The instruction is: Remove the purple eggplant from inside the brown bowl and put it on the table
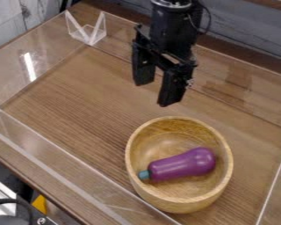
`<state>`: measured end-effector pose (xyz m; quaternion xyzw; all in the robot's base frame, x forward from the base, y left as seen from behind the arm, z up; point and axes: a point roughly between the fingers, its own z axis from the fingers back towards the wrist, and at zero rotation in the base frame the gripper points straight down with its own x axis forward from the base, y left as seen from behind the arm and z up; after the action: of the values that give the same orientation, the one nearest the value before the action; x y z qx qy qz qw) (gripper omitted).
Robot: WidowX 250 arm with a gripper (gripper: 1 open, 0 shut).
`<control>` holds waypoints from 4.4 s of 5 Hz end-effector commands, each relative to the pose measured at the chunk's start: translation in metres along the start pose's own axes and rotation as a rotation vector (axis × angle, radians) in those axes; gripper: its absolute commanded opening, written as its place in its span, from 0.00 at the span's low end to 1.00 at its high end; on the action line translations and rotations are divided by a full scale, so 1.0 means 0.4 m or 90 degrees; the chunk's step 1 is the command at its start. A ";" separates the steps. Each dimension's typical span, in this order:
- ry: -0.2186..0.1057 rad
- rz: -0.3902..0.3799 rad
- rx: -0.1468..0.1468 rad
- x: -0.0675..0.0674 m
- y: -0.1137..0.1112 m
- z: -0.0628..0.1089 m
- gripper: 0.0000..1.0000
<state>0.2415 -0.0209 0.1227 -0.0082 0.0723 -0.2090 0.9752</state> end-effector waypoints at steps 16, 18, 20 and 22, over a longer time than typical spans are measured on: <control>-0.161 -0.120 0.135 -0.040 -0.140 -0.150 0.00; -0.160 -0.126 0.134 -0.016 -0.124 -0.141 0.00; -0.155 -0.112 0.138 0.010 -0.158 -0.105 0.00; -0.141 -0.061 0.145 0.027 -0.182 -0.008 0.00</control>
<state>0.2150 -0.0876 0.1105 0.0787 -0.0376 -0.2594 0.9618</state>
